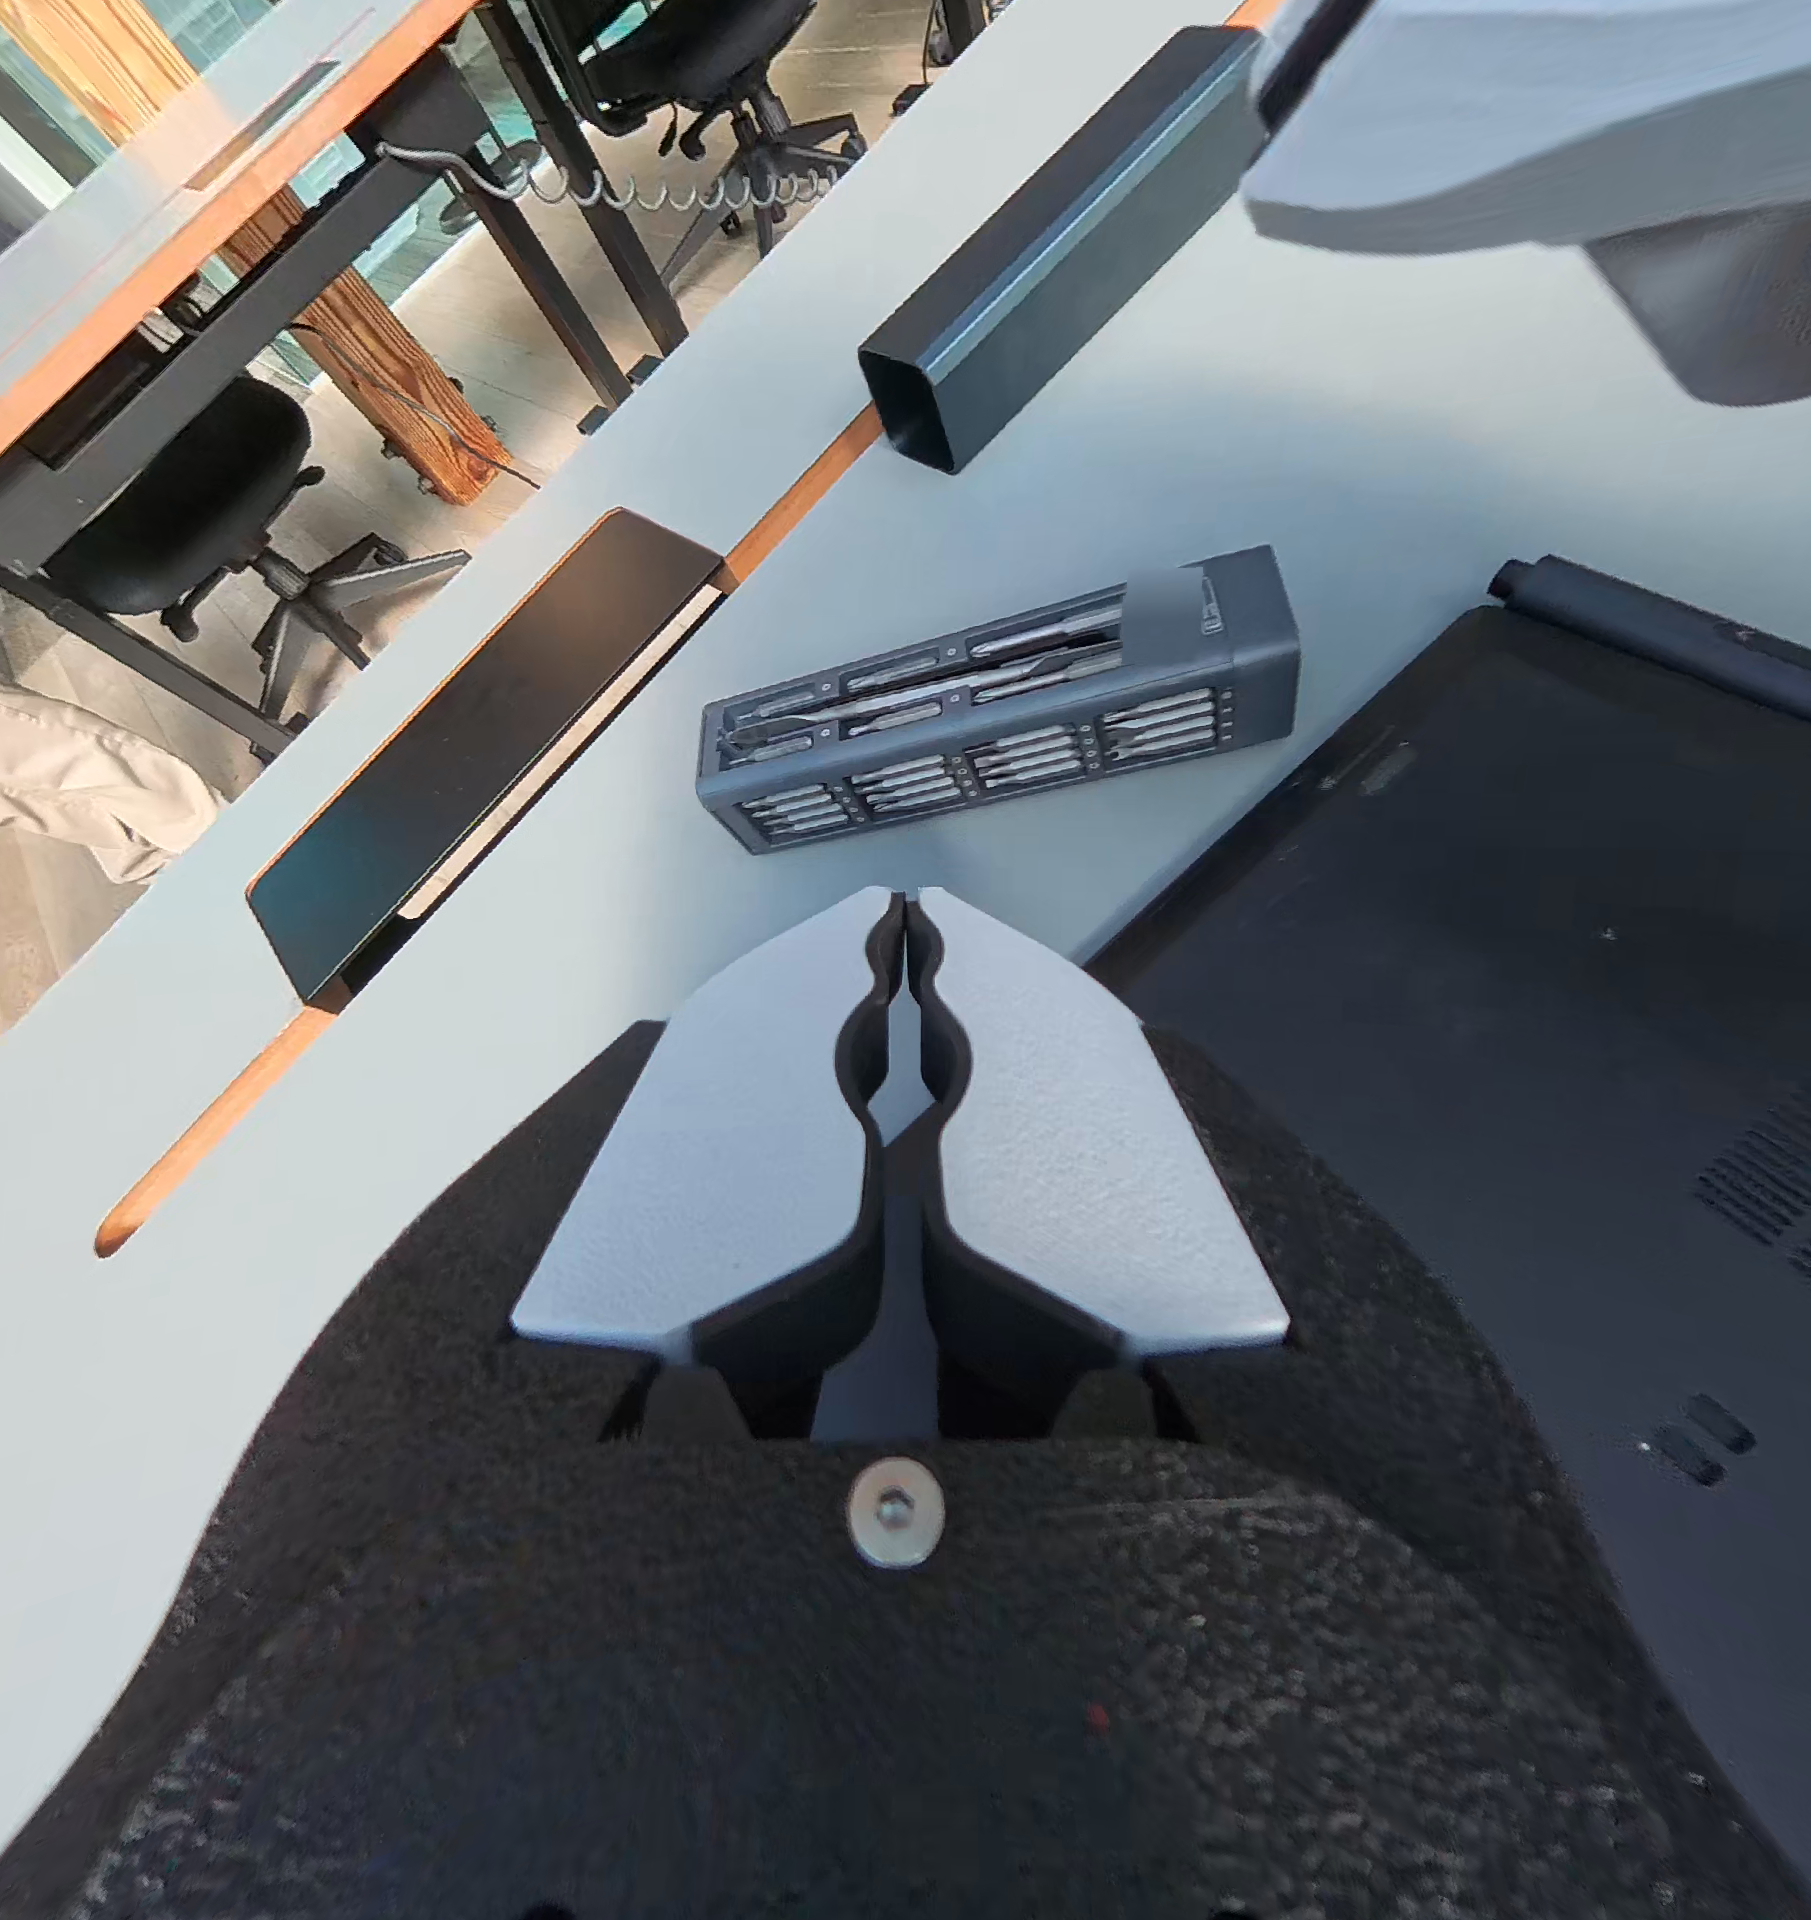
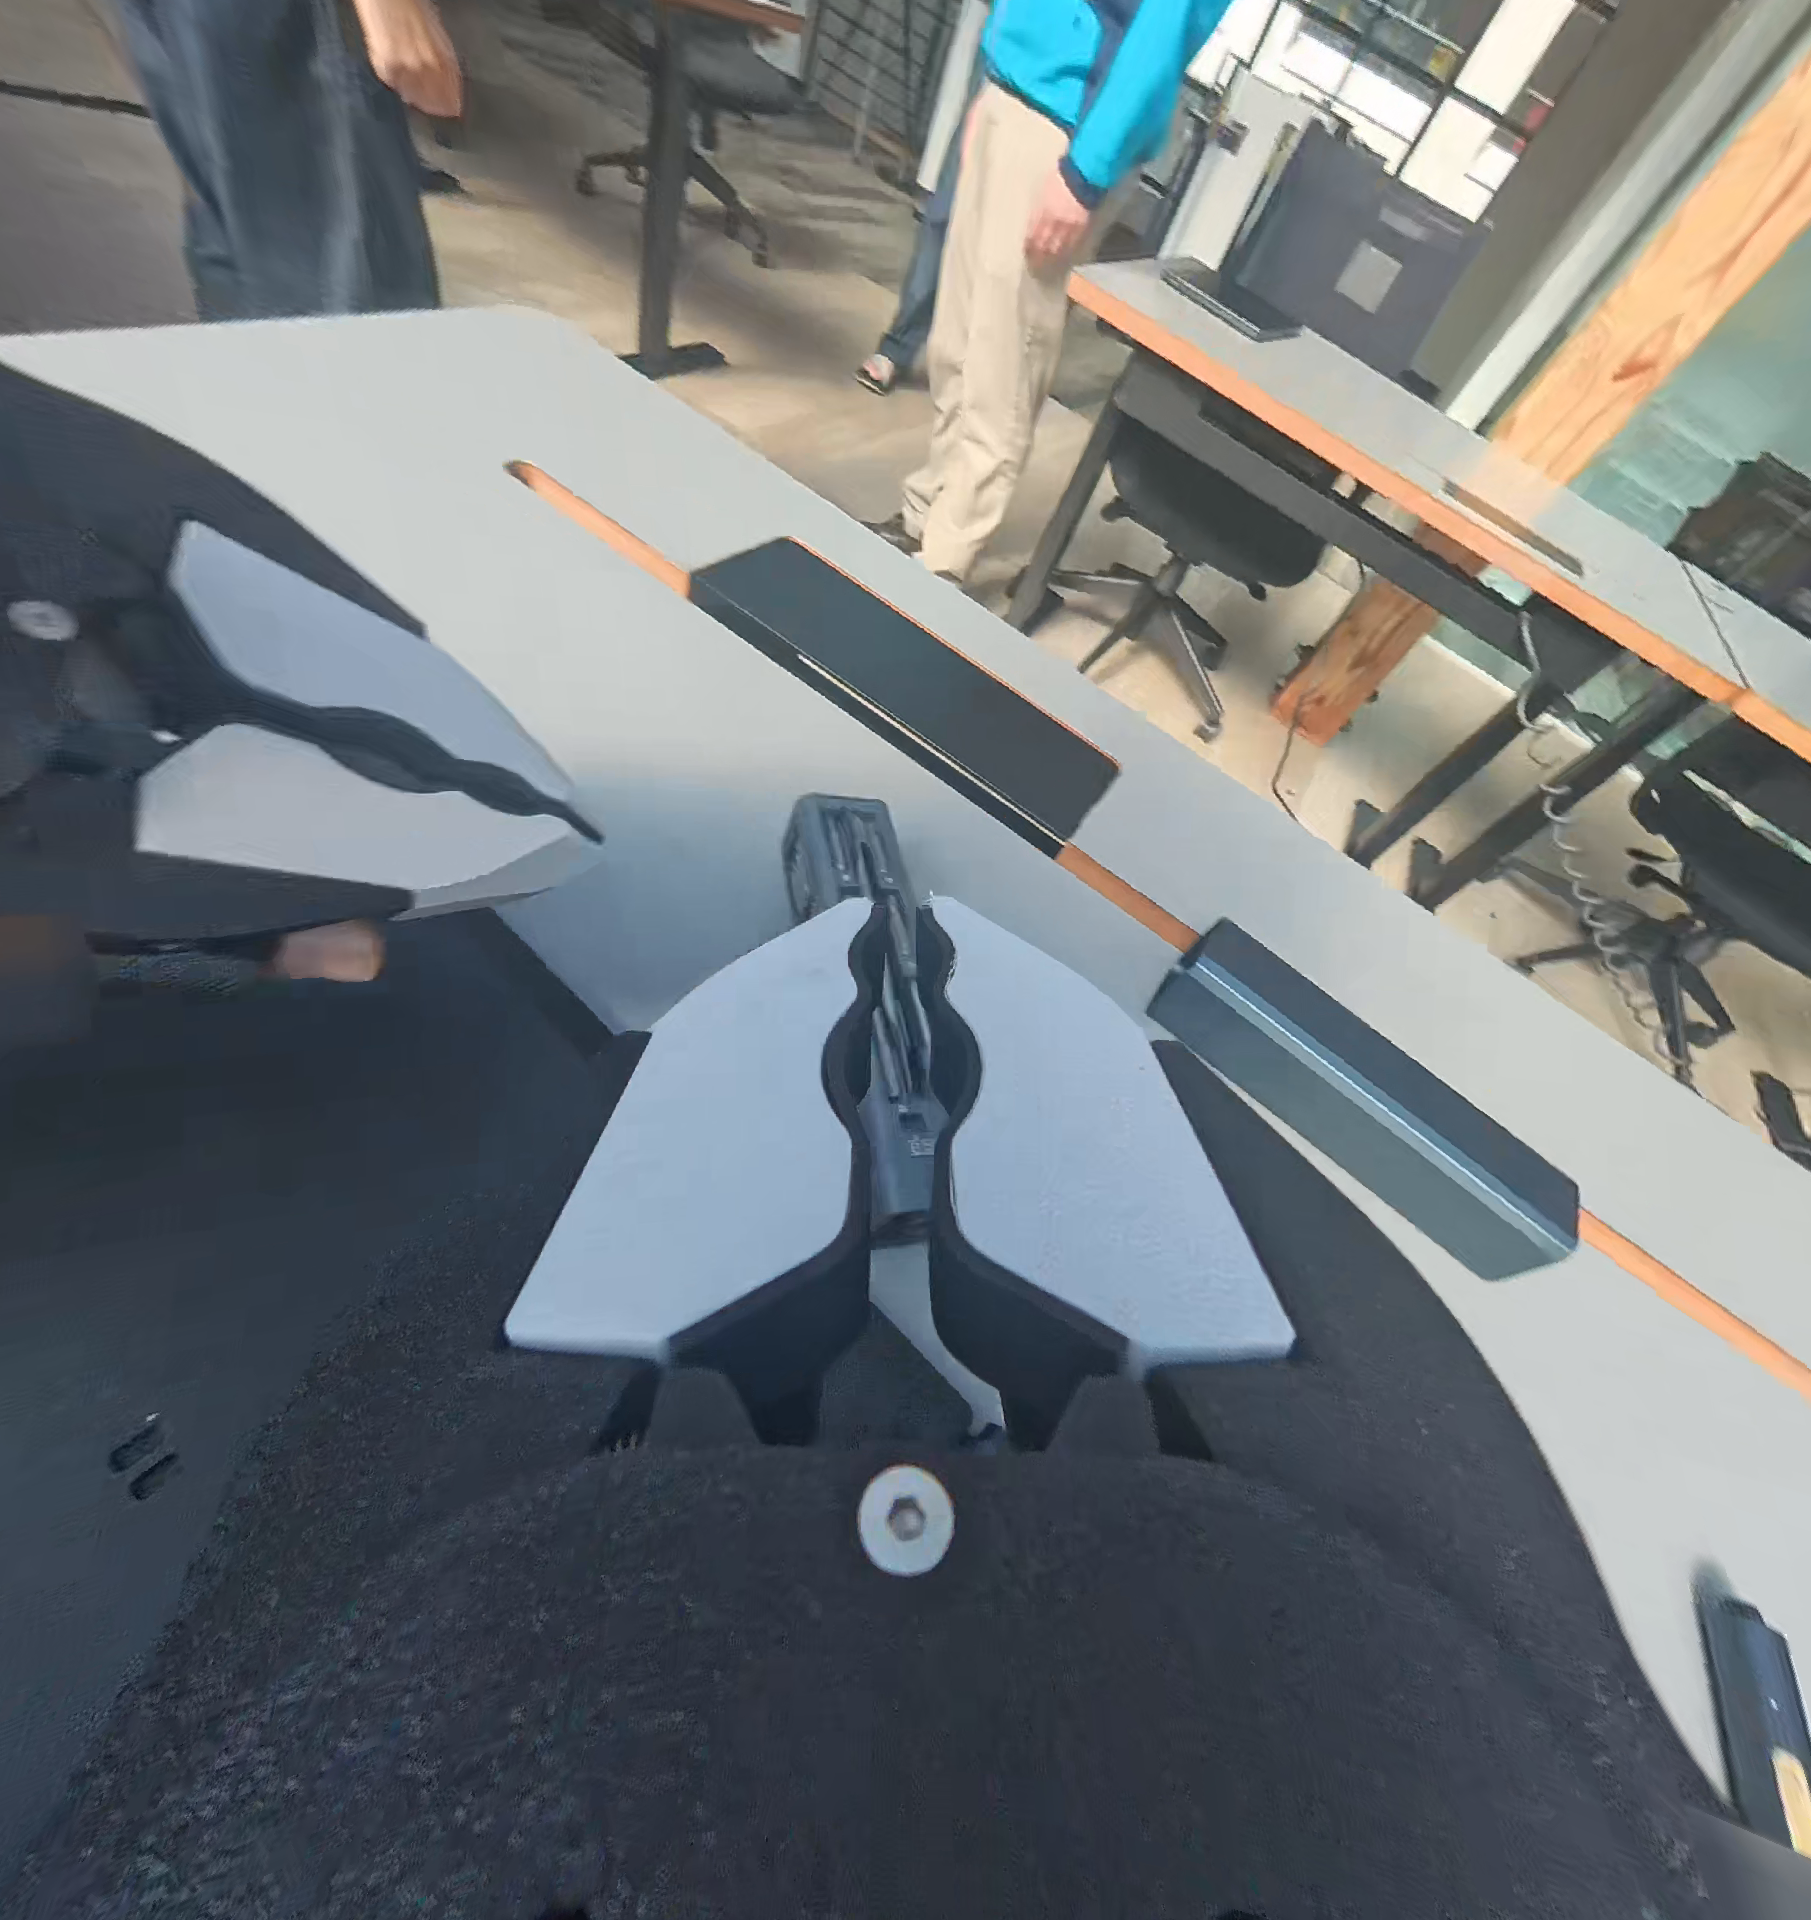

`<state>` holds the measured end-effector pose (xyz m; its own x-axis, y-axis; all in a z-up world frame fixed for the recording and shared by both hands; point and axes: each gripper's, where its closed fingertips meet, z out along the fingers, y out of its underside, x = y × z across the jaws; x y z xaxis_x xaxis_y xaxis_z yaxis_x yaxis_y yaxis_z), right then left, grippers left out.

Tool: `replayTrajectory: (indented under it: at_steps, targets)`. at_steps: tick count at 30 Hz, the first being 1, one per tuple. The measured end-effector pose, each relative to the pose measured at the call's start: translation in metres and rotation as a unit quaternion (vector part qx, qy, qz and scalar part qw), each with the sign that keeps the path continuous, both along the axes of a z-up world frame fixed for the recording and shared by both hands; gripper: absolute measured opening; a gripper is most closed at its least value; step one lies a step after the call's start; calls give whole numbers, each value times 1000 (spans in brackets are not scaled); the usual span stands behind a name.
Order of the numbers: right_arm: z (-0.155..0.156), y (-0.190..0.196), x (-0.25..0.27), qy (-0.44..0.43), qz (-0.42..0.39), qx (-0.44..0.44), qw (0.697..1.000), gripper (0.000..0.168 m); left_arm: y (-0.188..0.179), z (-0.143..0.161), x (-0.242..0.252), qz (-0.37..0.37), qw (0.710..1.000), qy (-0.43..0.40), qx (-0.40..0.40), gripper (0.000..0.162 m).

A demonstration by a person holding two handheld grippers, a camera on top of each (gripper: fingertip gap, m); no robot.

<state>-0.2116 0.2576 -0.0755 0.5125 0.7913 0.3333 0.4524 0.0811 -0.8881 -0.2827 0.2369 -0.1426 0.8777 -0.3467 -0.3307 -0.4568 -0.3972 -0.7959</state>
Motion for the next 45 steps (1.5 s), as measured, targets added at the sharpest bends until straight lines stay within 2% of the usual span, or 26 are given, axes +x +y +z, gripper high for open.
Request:
replayTrajectory:
  at_steps: [1,3,7,12,16,22,27,37,45]
  targets:
    - [4,-19,-9,5,57,5,998,3,3,0,-9,16,1000,5,2,2]
    - [14,-54,-20,1,141,42,989,0,10,0,-30,52,998,18,5,16]
    - [12,-128,-45,-49,296,93,949,0,20,-3,-67,117,993,14,-7,34]
    - [7,-183,-85,-106,389,126,906,0,28,-11,-89,147,988,-20,-32,37]
    - [17,-204,-112,-113,418,152,888,0,29,-11,-100,159,986,-15,-37,32]
    - [32,-207,-130,-103,410,164,892,0,30,-11,-110,182,983,5,-32,33]
    - [27,-197,-129,-128,384,167,899,0,33,-10,-108,181,983,9,-23,34]
    - [21,-198,-126,-134,391,154,898,0,35,-7,-107,177,984,12,-7,35]
    - [22,-208,-122,-125,392,223,884,0,34,11,-102,150,987,15,51,19]
